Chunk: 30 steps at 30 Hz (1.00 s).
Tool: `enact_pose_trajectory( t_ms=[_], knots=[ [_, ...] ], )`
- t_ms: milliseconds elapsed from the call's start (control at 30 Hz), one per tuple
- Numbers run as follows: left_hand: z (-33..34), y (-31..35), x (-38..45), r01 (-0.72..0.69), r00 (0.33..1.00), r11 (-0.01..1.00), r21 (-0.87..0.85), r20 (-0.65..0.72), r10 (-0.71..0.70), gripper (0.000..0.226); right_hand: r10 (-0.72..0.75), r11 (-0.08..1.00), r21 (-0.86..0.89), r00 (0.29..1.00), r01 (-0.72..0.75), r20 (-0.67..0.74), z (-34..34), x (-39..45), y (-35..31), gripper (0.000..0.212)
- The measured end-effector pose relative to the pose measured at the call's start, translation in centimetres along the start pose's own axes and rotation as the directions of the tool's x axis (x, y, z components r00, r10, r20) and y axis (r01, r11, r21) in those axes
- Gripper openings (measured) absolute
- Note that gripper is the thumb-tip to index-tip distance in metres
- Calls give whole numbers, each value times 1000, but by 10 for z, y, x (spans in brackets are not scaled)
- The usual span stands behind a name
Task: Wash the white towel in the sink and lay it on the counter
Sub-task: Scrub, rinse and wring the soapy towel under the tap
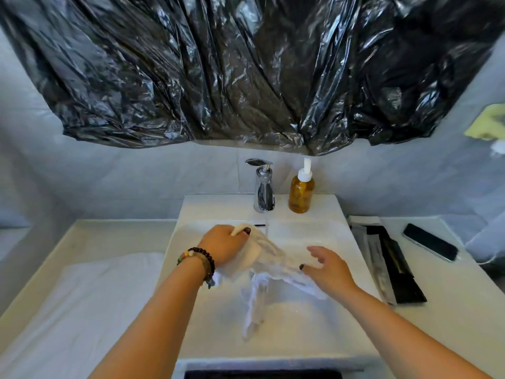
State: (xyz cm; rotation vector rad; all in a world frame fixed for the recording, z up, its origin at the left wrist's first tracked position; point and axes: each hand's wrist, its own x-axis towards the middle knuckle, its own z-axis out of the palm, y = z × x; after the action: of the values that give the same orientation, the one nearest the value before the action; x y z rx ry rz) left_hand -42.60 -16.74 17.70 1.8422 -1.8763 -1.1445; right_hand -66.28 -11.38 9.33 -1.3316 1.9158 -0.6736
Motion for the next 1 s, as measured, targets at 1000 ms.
enact_pose_trajectory(
  t_ms=[1000],
  knots=[
    [-146, 188, -90, -511, 691, 752, 417, -320, 648, 40, -575, 806, 251, 809, 536, 117, -201, -68, -262, 53]
  ],
)
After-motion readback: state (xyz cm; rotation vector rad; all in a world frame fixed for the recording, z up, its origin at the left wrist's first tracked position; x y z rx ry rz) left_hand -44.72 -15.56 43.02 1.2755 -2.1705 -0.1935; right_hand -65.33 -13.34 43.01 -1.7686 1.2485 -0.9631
